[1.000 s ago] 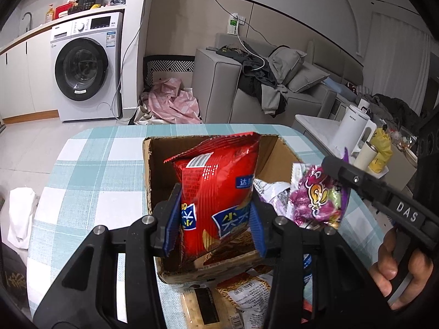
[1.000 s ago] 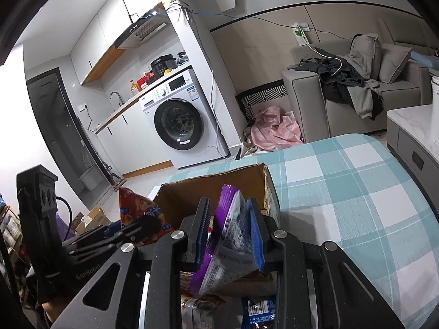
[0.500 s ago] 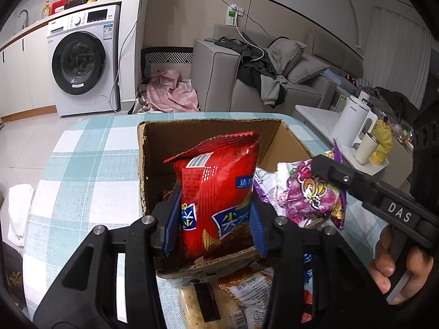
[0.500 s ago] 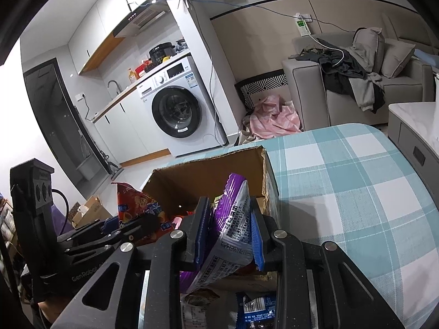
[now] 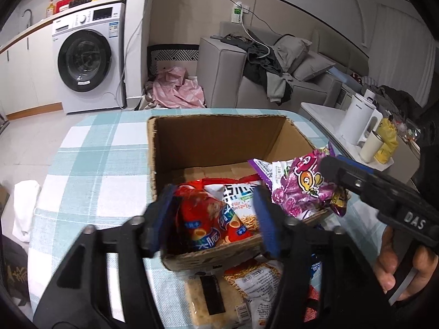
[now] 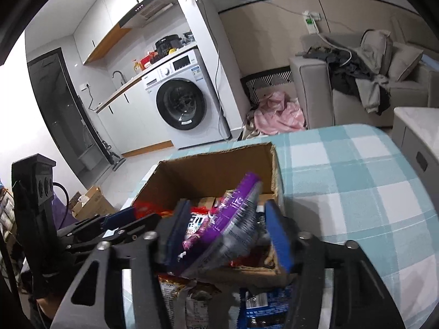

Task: Organize snacks
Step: 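Lower both bags into the box and open both grippers, then withdraw both grippers from the box toward the remaining snacks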

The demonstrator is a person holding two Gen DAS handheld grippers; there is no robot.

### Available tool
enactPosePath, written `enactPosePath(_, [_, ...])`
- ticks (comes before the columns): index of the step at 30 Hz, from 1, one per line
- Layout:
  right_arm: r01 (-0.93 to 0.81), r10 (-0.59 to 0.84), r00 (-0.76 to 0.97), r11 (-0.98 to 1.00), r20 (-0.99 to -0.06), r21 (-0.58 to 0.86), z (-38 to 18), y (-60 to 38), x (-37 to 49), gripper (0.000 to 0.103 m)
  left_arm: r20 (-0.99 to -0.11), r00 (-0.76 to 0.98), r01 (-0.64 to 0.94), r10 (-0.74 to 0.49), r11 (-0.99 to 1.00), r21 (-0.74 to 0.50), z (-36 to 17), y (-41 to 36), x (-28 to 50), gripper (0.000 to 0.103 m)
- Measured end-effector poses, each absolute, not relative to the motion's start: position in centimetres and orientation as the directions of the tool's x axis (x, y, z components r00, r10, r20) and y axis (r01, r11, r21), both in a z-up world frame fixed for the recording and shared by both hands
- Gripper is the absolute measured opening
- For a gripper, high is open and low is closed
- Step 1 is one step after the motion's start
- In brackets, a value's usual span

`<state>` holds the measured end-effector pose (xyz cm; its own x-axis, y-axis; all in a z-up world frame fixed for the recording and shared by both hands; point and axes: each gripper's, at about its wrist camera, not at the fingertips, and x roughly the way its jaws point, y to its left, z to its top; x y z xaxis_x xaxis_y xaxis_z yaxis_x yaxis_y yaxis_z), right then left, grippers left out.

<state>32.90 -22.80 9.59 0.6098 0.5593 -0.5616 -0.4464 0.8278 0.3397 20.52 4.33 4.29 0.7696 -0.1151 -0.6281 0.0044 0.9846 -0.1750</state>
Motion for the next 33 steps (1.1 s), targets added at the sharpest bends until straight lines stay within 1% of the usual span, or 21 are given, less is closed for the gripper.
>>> enactPosePath(1, [-0.444, 0.556, 0.615, 0.830, -0.559, 0.337, 9.7, -23.0, 32.7, 0.070, -0.623, 0.772, 0.008, -0.124, 0.983, -0.185, 4.4, 4.4, 20.1, 0.065])
enactPosePath(2, [-0.441, 0.552, 0.623, 0.833, -0.555, 0.334, 9.9, -23.4, 32.6, 0.074, -0.618, 0.775, 0.012, -0.132, 0.981, -0.194, 4.6, 4.6, 19.7, 0.067])
enactPosePath(3, [-0.438, 0.548, 0.628, 0.836, -0.553, 0.331, 9.9, -23.7, 32.5, 0.075, -0.613, 0.778, 0.015, -0.138, 0.979, -0.201, 4.8, 4.6, 19.4, 0.073])
enactPosePath(4, [-0.436, 0.545, 0.632, 0.838, -0.551, 0.329, 10.1, -24.0, 32.3, 0.079, -0.611, 0.779, 0.016, -0.139, 0.979, -0.202, 5.0, 4.4, 19.2, 0.080])
enactPosePath(5, [-0.433, 0.543, 0.636, 0.839, -0.548, 0.329, 10.3, -24.4, 32.1, 0.086, -0.610, 0.781, 0.011, -0.132, 0.980, -0.198, 5.2, 4.4, 18.7, 0.084])
enactPosePath(6, [-0.428, 0.540, 0.639, 0.841, -0.548, 0.330, 10.4, -24.7, 31.9, 0.090, -0.605, 0.786, 0.009, -0.129, 0.980, -0.197, 5.5, 4.4, 18.3, 0.085])
enactPosePath(7, [-0.423, 0.537, 0.640, 0.843, -0.549, 0.332, 10.5, -25.0, 31.7, 0.097, -0.602, 0.788, 0.011, -0.131, 0.980, -0.199, 5.8, 4.4, 17.9, 0.085])
enactPosePath(8, [-0.418, 0.534, 0.640, 0.845, -0.553, 0.333, 10.6, -25.4, 31.5, 0.100, -0.599, 0.789, 0.013, -0.134, 0.979, -0.201, 6.0, 4.4, 17.6, 0.086])
enactPosePath(9, [-0.416, 0.532, 0.639, 0.846, -0.555, 0.333, 10.7, -25.7, 31.3, 0.101, -0.598, 0.790, 0.011, -0.132, 0.979, -0.202, 6.2, 4.5, 17.2, 0.089])
enactPosePath(11, [-0.414, 0.524, 0.641, 0.851, -0.561, 0.322, 10.9, -26.1, 30.8, 0.102, -0.595, 0.794, 0.005, -0.124, 0.980, -0.198, 6.7, 4.5, 16.2, 0.100])
enactPosePath(12, [-0.413, 0.520, 0.640, 0.854, -0.565, 0.317, 11.0, -26.3, 30.5, 0.103, -0.589, 0.800, 0.003, -0.117, 0.982, -0.191, 6.9, 4.5, 15.6, 0.102])
enactPosePath(24, [-0.435, 0.513, 0.612, 0.854, -0.602, 0.286, 11.2, -27.4, 26.9, 0.103, -0.595, 0.799, -0.005, -0.087, 0.988, -0.151, 7.8, 3.9, 11.0, 0.102])
enactPosePath(33, [-0.419, 0.494, 0.588, 0.863, -0.640, 0.281, 9.8, -27.8, 25.3, 0.103, -0.636, 0.769, -0.031, -0.069, 0.989, -0.145, 5.4, 4.0, 9.2, 0.102])
